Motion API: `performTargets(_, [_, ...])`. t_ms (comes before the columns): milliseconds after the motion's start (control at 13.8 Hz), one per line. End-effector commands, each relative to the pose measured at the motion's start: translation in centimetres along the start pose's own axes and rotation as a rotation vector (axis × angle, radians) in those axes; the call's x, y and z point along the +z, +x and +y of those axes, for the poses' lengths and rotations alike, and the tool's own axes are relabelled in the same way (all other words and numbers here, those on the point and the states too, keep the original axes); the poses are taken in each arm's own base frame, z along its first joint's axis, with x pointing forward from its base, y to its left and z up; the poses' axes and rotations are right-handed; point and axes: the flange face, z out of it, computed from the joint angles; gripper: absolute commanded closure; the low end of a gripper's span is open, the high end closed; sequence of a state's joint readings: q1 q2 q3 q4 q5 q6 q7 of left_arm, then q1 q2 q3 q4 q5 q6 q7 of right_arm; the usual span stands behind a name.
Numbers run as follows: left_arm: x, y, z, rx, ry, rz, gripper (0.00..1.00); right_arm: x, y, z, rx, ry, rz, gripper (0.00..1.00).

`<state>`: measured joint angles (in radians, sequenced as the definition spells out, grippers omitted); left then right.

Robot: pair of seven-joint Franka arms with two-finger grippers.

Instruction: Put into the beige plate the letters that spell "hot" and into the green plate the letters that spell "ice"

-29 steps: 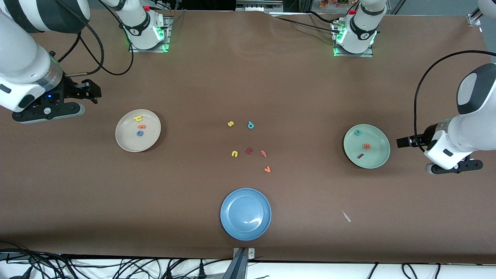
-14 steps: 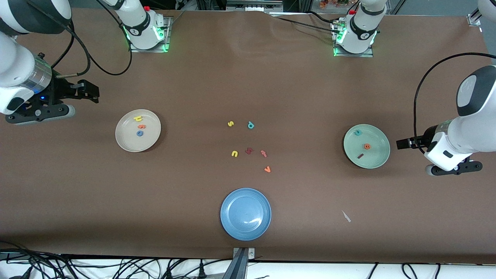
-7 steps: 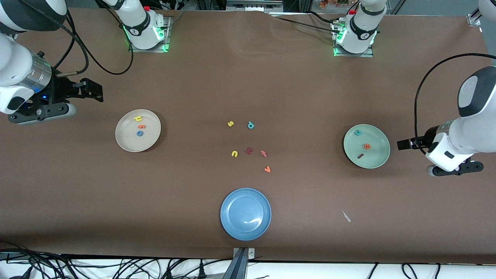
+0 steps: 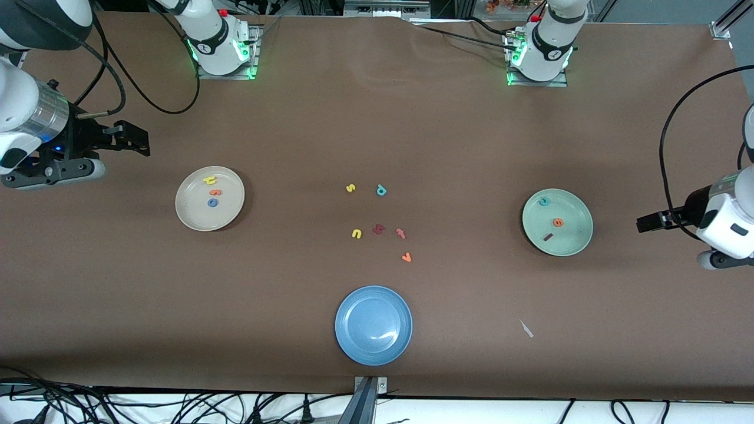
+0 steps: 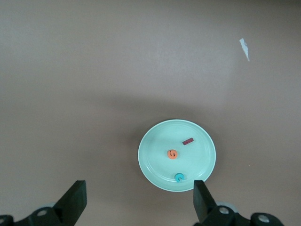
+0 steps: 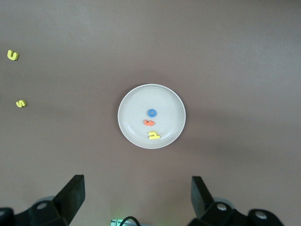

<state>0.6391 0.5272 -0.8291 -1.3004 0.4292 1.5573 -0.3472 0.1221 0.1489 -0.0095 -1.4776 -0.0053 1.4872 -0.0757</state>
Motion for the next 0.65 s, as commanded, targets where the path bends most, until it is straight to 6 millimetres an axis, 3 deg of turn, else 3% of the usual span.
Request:
performTargets(0, [-1.7,-0.7,0.1,0.016,0.009,0.017,0.00,-0.3,-0.3,0.0,0.012,0.001,-0.005,0.00])
performTargets(145, [-1.8,-0.8,0.4,0.025,0.013,0.012,0.00,-0.3,-0.3,0.0,0.023,0.000,-0.005,0.00])
performTargets(290, [-3.3,-0.9,1.0,0.064,0.014,0.016,0.00,-0.5,-0.3,-0.1,0.021,-0.001,0.000,0.00])
performTargets(507, [-2.2,-0.6,2.4,0.106,0.044,-0.038,0.00,-0.5,-0.3,-0.4,0.018,-0.001,0.001,0.00])
performTargets(580, [-3.0,-0.9,2.3,0.107,0.034,-0.042,0.01,-0.7,-0.2,-0.5,0.016,-0.005,0.009,0.00])
